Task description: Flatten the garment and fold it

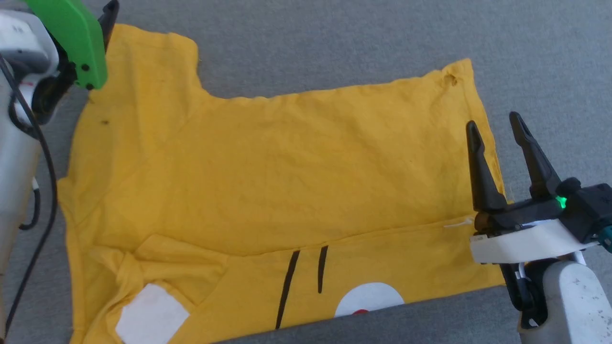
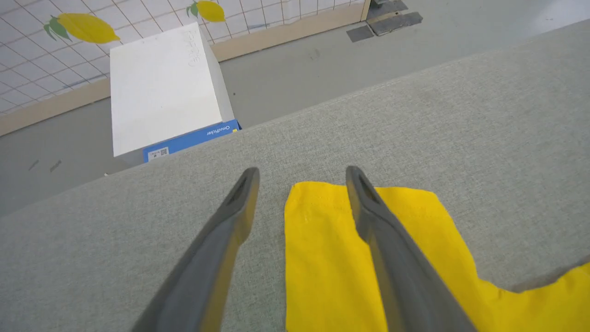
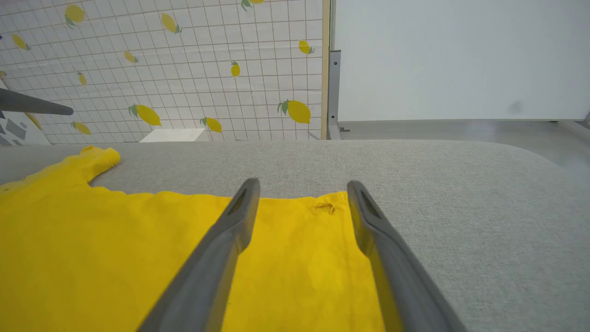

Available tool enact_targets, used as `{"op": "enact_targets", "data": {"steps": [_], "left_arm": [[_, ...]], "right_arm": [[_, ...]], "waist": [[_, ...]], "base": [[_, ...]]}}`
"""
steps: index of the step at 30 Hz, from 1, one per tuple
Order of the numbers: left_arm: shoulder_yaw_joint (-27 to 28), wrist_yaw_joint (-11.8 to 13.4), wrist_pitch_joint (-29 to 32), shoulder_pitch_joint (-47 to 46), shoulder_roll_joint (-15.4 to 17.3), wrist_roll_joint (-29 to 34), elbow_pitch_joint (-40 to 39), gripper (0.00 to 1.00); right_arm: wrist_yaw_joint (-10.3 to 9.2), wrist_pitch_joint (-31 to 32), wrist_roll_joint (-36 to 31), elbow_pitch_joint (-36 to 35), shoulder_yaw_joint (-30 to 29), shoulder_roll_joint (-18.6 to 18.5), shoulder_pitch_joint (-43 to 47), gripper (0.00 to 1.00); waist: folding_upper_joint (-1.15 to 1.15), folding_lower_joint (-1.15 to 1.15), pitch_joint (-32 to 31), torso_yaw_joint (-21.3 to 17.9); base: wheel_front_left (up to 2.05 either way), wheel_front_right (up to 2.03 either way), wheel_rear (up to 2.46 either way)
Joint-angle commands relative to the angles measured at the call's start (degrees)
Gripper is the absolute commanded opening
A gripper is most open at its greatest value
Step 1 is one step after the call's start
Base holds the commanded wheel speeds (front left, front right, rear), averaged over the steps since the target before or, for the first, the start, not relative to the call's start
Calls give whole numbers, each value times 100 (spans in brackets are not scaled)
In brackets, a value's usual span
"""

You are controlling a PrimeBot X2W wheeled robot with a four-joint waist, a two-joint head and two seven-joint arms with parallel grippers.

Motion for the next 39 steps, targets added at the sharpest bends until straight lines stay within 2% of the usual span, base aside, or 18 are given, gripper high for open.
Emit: {"op": "enact_targets", "data": {"steps": [1, 4, 9, 10, 11, 13, 18, 22, 23, 26, 30, 33, 34, 35, 36, 38, 39], "left_arm": [[-11, 87, 225, -124, 58, -67, 44, 100], [-58, 312, 900, -186, 187, -101, 101, 100], [-34, 626, 1397, -104, 323, -155, -19, 100], [-52, 669, 1501, -61, 352, -162, -56, 97], [-44, 694, 1546, -29, 356, -192, -100, 49], [6, 754, 1594, 56, 346, -286, -187, 0], [8, 782, 1582, 180, 444, -289, -386, 0], [-4, 741, 1538, 186, 453, -302, -474, 0], [-29, 715, 1513, 166, 441, -295, -506, 0], [-47, 684, 1485, 138, 431, -295, -532, 0], [-70, 650, 1434, 118, 396, -304, -550, 0], [-69, 639, 1375, 128, 372, -322, -537, 0], [-65, 630, 1346, 129, 365, -330, -535, 0], [-61, 620, 1310, 126, 358, -334, -534, 0], [-62, 610, 1284, 125, 355, -333, -528, 0], [-84, 571, 1217, 121, 357, -308, -515, 0], [-115, 540, 1166, 120, 370, -265, -507, 0]], "right_arm": [[-9, -64, 32, 25, 42, 35, -114, 100], [-9, -103, 50, 105, 96, 65, -186, 100], [-9, -147, 58, 185, 130, 92, -272, 100], [-9, -140, 55, 195, 134, 95, -293, 100], [-9, -125, 47, 201, 142, 93, -314, 100], [-9, -68, 33, 208, 152, 79, -384, 100], [-9, 247, -44, 185, 135, -68, -920, 100], [-9, 994, 10, 449, 44, -123, -1729, 100], [-9, 2040, 110, 980, -74, -83, -2340, 100], [-9, 3325, 127, 1590, -287, 11, -2925, 100], [-9, 4675, -68, 2162, -381, 62, -3418, 100], [-9, 5391, -171, 2362, -351, 85, -3589, 100], [-9, 5583, -214, 2391, -328, 86, -3634, 95], [-9, 5721, -262, 2403, -292, 69, -3674, 83], [-9, 5817, -288, 2416, -259, 54, -3698, 56], [-9, 6005, -311, 2449, -177, 14, -3736, 31], [-9, 6064, -337, 2456, -129, -24, -3744, 8]], "waist": [[0, -1, 429, -369], [0, -1, 515, -423], [0, -1, 583, -448], [0, -1, 586, -445], [0, -1, 586, -441], [0, -1, 581, -432], [0, -1, 563, -408], [0, -1, 555, -374], [0, -1, 555, -341], [0, -1, 572, -306], [0, -1, 606, -241], [0, -1, 620, -208], [0, -1, 626, -198], [0, -1, 635, -188], [0, -1, 640, -181], [0, -1, 639, -165], [0, -1, 629, -153]], "base": [[0, 0, 0], [0, 0, 0], [0, 0, 0], [0, 0, 0], [0, 0, 0], [0, 0, 0], [0, 0, 0], [0, 0, 0], [0, 0, 0], [0, 0, 0], [0, 0, 0], [0, 0, 0], [0, 0, 0], [0, 0, 0], [0, 0, 0], [0, 0, 0], [0, 0, 0]]}}
